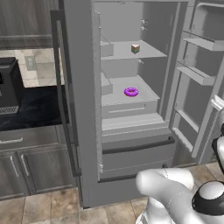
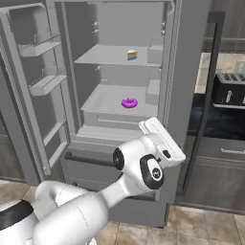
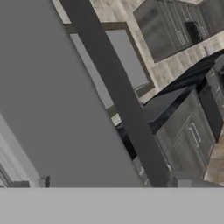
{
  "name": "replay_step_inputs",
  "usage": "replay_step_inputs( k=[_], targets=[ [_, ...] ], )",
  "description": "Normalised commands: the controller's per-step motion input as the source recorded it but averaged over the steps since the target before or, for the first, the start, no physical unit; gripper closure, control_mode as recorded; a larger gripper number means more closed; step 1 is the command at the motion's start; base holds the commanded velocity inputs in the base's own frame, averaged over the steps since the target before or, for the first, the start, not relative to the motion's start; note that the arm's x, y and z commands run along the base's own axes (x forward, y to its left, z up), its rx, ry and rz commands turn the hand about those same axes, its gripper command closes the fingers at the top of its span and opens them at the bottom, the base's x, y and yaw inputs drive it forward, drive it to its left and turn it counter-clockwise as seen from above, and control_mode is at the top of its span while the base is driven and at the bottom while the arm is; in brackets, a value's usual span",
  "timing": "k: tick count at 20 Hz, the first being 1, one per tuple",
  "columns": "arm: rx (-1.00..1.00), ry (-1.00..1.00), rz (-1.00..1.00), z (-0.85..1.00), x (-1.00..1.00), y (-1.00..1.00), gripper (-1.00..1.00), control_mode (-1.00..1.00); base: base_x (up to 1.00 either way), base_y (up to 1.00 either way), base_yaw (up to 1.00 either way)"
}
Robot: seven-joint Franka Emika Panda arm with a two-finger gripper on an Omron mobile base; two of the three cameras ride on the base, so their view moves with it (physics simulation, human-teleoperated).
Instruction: Take the cake and donut from the fridge and place them on the empty tray on the dining counter.
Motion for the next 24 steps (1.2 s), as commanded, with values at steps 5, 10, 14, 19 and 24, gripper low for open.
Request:
replay_step_inputs(
  k=[5,10,14,19,24],
  targets=[
    [0.09,0.0,0.0,0.93,-1.0,0.07,-1.0,-1.0,0.0,0.0,0.0],
    [0.06,0.01,0.0,1.0,-1.0,0.1,-1.0,-1.0,0.0,0.0,0.0],
    [0.07,0.12,0.01,1.0,-0.98,0.46,-1.0,-1.0,0.0,0.0,0.0],
    [0.04,0.25,0.02,1.0,-0.96,0.23,-1.0,-1.0,0.0,0.0,0.0],
    [0.02,0.46,0.15,0.89,-0.61,0.44,-1.0,-1.0,0.0,0.0,0.0]
  ],
)
